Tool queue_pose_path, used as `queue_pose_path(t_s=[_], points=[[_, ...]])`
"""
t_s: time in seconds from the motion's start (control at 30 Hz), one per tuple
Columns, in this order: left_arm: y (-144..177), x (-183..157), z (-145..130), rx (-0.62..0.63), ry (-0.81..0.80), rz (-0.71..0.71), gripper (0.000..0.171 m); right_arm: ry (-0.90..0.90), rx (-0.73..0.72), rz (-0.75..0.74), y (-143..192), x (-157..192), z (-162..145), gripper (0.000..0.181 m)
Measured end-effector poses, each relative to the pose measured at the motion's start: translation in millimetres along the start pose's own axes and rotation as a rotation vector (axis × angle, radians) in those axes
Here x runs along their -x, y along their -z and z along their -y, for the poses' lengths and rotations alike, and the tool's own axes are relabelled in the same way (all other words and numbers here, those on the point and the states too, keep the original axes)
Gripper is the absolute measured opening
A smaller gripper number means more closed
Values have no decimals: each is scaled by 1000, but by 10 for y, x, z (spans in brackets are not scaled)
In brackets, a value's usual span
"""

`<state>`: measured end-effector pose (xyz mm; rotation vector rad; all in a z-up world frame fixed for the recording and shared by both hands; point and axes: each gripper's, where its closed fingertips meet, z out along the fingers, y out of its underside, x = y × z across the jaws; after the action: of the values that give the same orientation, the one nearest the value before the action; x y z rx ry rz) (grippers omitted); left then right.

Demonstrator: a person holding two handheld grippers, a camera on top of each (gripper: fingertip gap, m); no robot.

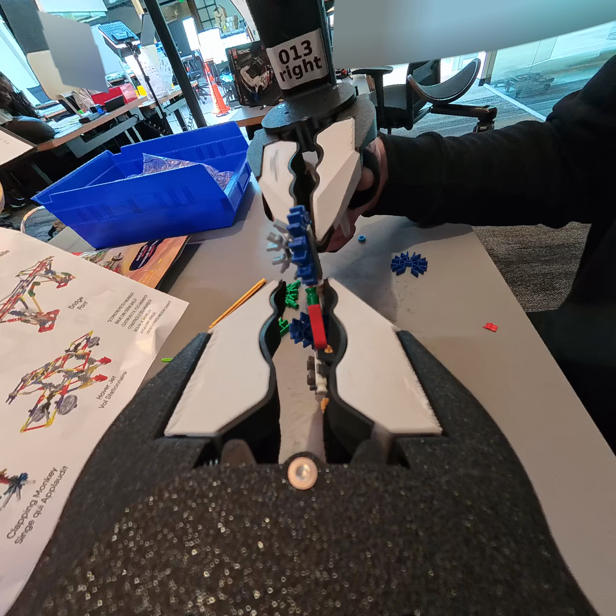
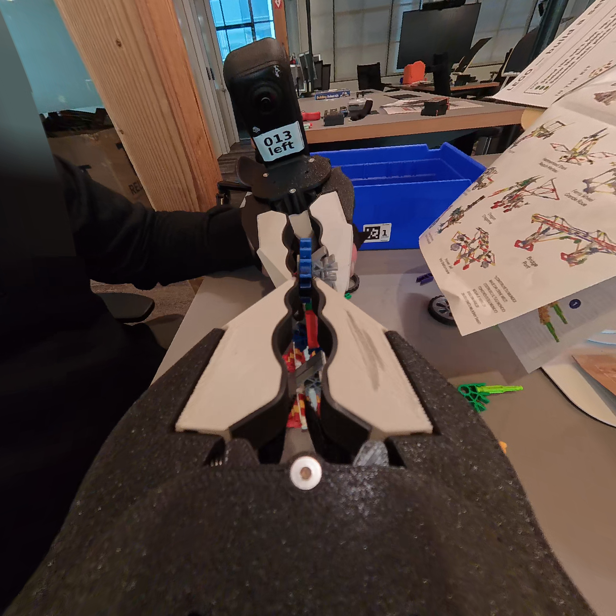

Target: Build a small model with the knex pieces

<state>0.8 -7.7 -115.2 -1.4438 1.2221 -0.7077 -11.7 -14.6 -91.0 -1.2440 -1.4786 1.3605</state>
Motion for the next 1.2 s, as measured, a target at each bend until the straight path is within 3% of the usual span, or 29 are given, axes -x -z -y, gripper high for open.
queue_pose_path(t_s=[1.2], points=[[46,-4,41,-7,-16,2,20,15,45,-8,-8,-4,-14,5]])
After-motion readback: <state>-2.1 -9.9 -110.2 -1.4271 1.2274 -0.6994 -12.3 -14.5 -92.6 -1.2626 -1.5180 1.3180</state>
